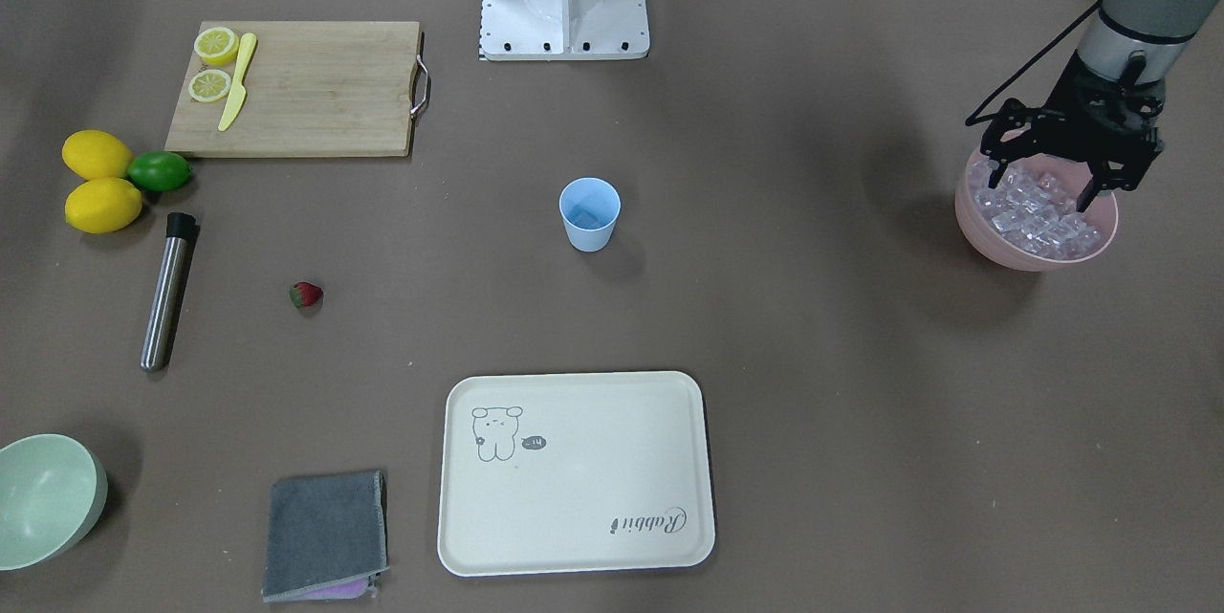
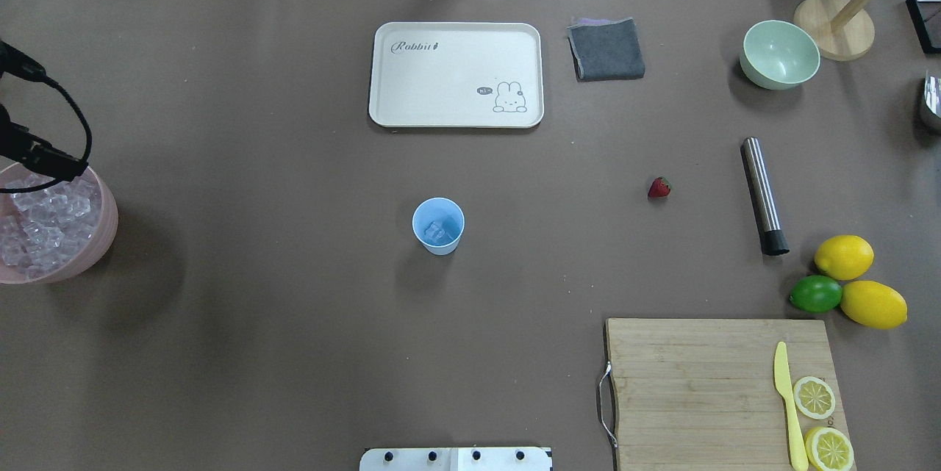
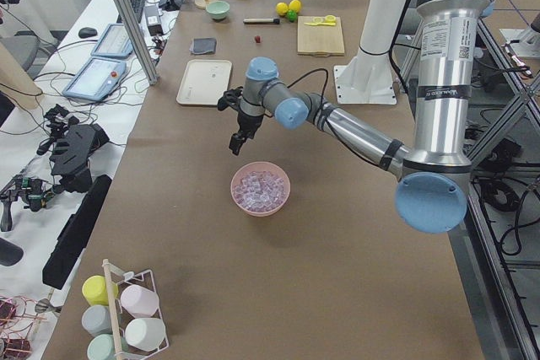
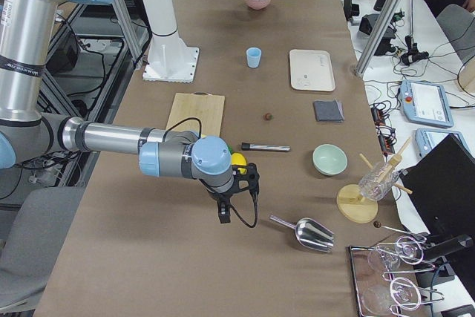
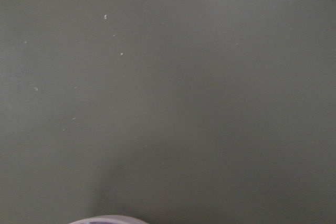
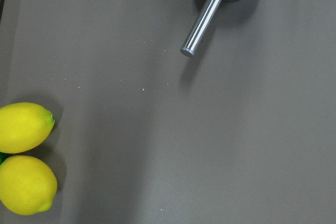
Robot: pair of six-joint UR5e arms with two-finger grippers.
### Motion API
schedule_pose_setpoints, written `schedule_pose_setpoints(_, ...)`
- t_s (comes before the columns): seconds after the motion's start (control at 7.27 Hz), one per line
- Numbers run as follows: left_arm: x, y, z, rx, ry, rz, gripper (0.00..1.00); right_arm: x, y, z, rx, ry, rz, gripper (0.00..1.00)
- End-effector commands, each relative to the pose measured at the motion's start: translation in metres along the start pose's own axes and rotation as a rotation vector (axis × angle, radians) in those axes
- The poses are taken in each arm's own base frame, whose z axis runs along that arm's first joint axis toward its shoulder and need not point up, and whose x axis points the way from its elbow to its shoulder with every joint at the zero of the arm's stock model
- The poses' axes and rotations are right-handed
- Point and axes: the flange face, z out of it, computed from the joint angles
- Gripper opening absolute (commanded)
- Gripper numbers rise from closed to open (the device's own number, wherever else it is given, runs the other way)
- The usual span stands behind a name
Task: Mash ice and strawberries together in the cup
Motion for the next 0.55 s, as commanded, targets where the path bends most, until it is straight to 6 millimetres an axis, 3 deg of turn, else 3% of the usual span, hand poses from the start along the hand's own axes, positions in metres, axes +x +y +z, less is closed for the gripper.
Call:
schedule_pose_setpoints(0.0, -0.017, 0.025, 0.014, 0.03, -0.002, 0.046, 0.97, 0.0, -0.001, 0.0, 0.001, 0.001, -0.002, 1.0)
schedule_pose_setpoints(0.28, -0.024, 0.041, 0.025, 0.023, 0.0, 0.05, 0.97, -0.001, 0.0, 0.0, 0.001, -0.001, -0.002, 1.0)
schedule_pose_setpoints(0.41, -0.022, 0.045, 0.049, 0.009, -0.013, 0.07, 0.97, -0.001, 0.0, 0.0, 0.001, -0.001, -0.004, 1.0)
